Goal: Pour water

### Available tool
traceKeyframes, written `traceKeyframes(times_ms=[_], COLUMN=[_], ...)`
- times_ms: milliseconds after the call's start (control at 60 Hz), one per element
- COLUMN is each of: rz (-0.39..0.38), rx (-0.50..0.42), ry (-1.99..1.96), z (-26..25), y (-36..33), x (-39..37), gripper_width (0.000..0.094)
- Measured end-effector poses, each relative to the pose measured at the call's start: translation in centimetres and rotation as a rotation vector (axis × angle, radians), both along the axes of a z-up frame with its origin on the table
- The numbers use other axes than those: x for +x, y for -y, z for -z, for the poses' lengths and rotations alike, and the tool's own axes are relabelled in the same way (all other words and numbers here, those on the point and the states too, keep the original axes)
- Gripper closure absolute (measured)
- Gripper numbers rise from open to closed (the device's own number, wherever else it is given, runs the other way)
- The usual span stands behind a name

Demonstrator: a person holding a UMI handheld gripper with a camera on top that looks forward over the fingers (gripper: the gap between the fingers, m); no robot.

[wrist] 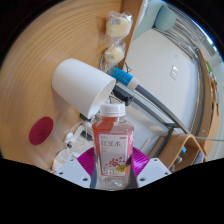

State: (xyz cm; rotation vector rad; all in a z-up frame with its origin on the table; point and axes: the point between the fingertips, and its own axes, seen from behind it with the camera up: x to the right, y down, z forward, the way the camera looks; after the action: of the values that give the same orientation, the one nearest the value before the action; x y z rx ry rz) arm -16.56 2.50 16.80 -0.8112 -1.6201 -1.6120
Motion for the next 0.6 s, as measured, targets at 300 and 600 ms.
traceKeyframes(times_ms=[300, 600], rz=[-0.041, 0.0], rx=[0.003, -0.138], ry=[-0.107, -1.178], z=[-0.6, -2.5], y=[0.3, 1.1], x=[0.0, 3.4], gripper_width=[0.0463, 0.0464])
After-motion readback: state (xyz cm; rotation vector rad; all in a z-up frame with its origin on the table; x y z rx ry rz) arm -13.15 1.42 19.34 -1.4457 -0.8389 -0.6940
